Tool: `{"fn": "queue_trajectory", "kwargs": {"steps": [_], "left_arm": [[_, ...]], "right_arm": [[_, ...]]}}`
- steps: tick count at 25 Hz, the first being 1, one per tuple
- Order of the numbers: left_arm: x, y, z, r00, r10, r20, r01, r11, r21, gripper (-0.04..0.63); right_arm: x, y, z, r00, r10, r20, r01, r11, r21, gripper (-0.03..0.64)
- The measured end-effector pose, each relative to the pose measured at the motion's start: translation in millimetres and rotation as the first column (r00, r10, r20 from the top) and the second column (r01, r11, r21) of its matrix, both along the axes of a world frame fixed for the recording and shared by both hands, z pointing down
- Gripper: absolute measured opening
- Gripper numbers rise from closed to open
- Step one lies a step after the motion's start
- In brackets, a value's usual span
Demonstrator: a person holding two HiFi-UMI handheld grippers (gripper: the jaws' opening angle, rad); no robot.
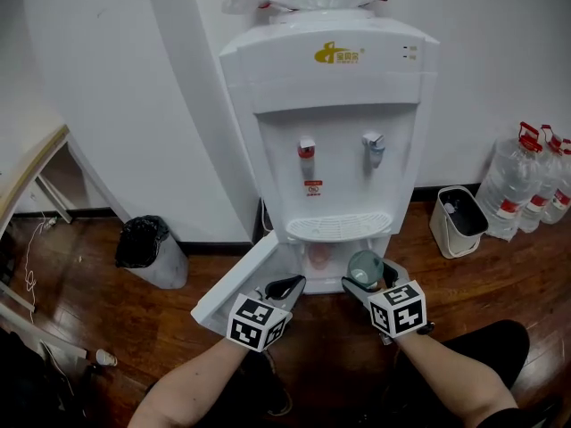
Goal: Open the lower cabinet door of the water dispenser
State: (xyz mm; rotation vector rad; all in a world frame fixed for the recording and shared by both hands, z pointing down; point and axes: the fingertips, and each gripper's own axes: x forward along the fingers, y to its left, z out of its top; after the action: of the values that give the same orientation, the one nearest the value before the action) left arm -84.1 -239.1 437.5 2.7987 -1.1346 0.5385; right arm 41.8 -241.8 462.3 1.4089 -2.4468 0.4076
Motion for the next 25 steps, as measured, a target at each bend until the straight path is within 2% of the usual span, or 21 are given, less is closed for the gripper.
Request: {"fn": "queue_trajectory", "kwargs": {"steps": [2,4,7,11,14,17,21,25], "left_arm": [[-5.0,0.2,-20.1,0.999,-0.003,-0.051,0.002,1.0,-0.016,0.115],[-7.8,3.5,-43.3,0.991,-0.005,-0.132,0.001,0.999,-0.035,0.115],[-3.2,13.5,-69.9,0.977,0.032,-0.21,-0.04,0.999,-0.035,0.115],[12.5,13.4,-94.0,0.975,0.122,-0.183,-0.118,0.992,0.031,0.115],[20.6,9.1,-119.0,0.966,0.174,-0.193,-0.163,0.984,0.074,0.115],[21.6,4.0,-144.4,0.961,0.159,-0.228,-0.139,0.985,0.104,0.115],[27.2,13.6,-161.0,0.963,0.157,-0.22,-0.142,0.986,0.083,0.115],[29.5,28.8,-168.1,0.956,0.153,-0.249,-0.138,0.987,0.076,0.121]], "right_arm": [[-3.3,3.1,-16.4,0.999,-0.036,0.002,0.036,0.999,-0.001,0.377],[-9.9,7.1,-33.1,0.996,-0.089,0.002,0.089,0.996,-0.003,0.378],[-16.6,12.2,-61.7,0.988,-0.155,0.01,0.155,0.988,0.012,0.379],[-23.0,19.3,-90.9,0.971,-0.237,0.034,0.237,0.971,0.016,0.379],[-28.6,24.1,-107.4,0.956,-0.288,0.056,0.287,0.958,0.026,0.379],[-29.1,27.3,-121.4,0.947,-0.312,0.074,0.309,0.95,0.045,0.379],[-23.3,30.7,-141.1,0.941,-0.339,0.013,0.336,0.937,0.093,0.379],[-17.1,30.7,-154.9,0.934,-0.355,0.029,0.35,0.93,0.11,0.379]]}}
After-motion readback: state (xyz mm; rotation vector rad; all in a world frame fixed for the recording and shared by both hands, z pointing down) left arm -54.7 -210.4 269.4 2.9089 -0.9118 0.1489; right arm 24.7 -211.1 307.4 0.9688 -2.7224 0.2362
